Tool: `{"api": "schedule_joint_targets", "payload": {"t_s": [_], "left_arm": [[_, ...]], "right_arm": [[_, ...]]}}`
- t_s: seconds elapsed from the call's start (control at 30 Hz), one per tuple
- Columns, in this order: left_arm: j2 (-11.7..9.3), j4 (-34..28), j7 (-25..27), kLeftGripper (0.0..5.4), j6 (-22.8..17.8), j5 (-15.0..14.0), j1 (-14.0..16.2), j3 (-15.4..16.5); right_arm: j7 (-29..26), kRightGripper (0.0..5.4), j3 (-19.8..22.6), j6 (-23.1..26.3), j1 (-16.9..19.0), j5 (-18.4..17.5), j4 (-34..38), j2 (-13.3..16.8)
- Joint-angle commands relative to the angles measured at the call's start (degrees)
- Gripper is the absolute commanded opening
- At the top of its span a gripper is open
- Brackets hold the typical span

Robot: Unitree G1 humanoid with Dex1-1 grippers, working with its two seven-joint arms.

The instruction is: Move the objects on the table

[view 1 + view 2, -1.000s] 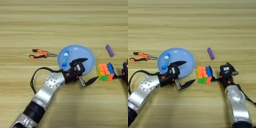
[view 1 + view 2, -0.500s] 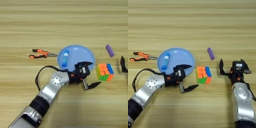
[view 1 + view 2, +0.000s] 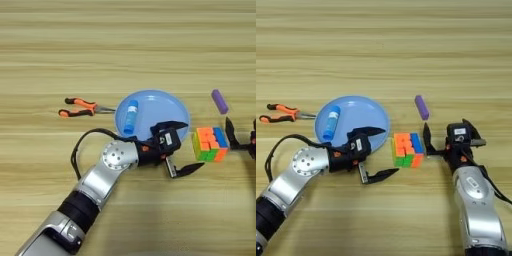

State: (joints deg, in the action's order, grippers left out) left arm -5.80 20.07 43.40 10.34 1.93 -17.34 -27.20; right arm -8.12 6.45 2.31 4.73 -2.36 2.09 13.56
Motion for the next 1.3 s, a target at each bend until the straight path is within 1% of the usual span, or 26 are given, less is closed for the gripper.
{"api": "schedule_joint_targets", "payload": {"t_s": [0.03,0.17,0.33,0.47,0.63,0.93,1.1,1.3], "left_arm": [[0.02,0.13,0.64,5.35,-0.14,0.31,-1.47,0.19],[0.08,0.58,0.67,5.35,-0.01,0.33,-1.74,0.31],[-0.11,0.66,0.70,5.35,0.04,0.34,-1.79,0.45],[-0.28,0.59,0.82,5.35,0.03,0.25,-1.70,0.57],[-0.14,1.22,0.92,5.35,0.29,0.38,-1.83,0.46],[0.46,3.26,1.99,5.35,0.85,0.34,-2.69,-0.08],[0.97,4.40,2.66,5.35,1.21,0.54,-3.25,-0.40],[1.43,4.65,3.58,5.35,1.48,0.77,-3.69,-1.09]], "right_arm": [[-1.52,5.40,-2.42,3.76,1.25,1.14,4.57,0.67],[-2.13,5.40,-3.07,6.23,2.15,1.92,5.75,1.16],[-2.95,5.40,-4.40,7.57,2.71,2.68,7.33,0.92],[-2.59,5.40,-3.83,7.67,2.67,2.73,7.12,0.89],[-2.43,5.40,-4.15,7.78,2.96,2.85,7.73,0.55],[-1.25,5.40,-2.52,7.64,3.49,2.50,9.14,0.15],[-0.65,5.40,-2.26,7.95,4.08,2.56,11.45,-0.28],[-0.22,5.40,-1.43,8.03,4.44,2.36,12.29,-0.61]]}}
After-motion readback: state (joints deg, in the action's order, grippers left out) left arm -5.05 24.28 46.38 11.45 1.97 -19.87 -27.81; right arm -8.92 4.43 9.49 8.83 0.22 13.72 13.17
